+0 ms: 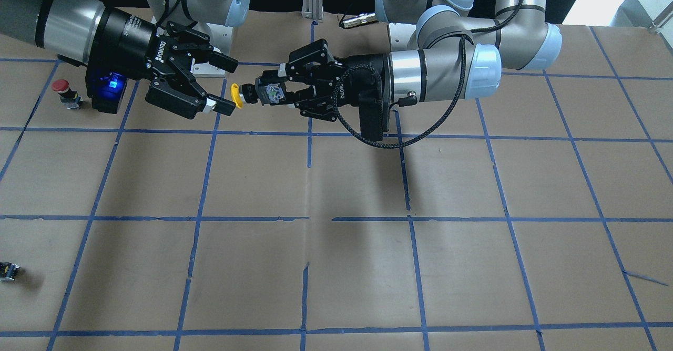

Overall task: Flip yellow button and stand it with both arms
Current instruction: 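Lift the yellow button with the left gripper and carry it toward the right gripper, then close the right gripper on the yellow button held by the left gripper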

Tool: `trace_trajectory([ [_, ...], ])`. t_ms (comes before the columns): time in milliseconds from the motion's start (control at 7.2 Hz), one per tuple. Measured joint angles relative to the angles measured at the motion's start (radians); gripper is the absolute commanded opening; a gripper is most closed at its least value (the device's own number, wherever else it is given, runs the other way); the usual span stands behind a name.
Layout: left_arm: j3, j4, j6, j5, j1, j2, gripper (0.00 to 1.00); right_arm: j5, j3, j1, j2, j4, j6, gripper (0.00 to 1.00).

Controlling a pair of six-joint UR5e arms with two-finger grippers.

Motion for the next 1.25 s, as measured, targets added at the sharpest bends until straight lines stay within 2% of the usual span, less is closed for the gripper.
trace_trajectory([
  [417,0.002,0.004,-0.020,-0.051,-0.001,0.005,0.00,-0.121,-0.008,-0.002,-0.029,0.071,0.056,1.00],
  [694,0.005,0.005,-0.021,-0.057,-0.001,0.006,0.00,-0.121,-0.009,-0.001,-0.054,0.103,0.068,1.00],
  [1250,-0.001,0.005,-0.021,-0.057,-0.001,0.021,0.00,-0.074,-0.002,0.009,-0.053,0.080,0.054,1.00],
])
